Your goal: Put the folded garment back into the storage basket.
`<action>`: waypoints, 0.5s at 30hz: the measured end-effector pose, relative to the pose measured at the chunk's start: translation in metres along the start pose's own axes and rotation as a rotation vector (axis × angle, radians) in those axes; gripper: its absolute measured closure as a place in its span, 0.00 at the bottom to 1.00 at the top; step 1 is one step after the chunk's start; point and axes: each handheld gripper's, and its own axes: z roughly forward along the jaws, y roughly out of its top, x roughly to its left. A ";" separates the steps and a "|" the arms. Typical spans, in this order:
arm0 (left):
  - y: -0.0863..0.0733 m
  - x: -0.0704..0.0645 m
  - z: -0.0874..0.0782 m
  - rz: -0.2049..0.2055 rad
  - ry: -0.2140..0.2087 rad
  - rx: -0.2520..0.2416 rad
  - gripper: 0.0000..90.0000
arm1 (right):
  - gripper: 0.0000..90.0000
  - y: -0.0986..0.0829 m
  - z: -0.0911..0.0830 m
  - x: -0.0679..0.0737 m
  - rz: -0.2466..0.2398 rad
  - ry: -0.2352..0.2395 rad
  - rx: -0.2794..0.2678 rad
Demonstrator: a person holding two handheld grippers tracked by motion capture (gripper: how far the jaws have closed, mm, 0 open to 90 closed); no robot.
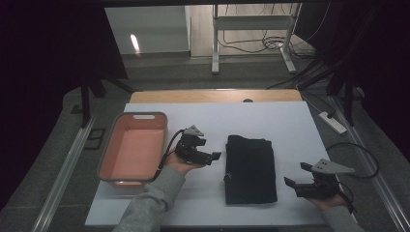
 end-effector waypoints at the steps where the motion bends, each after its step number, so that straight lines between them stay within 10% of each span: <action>1: 0.001 0.000 0.002 0.001 0.000 0.002 0.18 | 0.16 0.000 0.000 0.000 0.000 0.000 0.000; 15: 0.007 -0.002 0.016 0.001 -0.007 0.017 0.18 | 0.16 -0.001 0.000 -0.002 0.005 -0.004 -0.002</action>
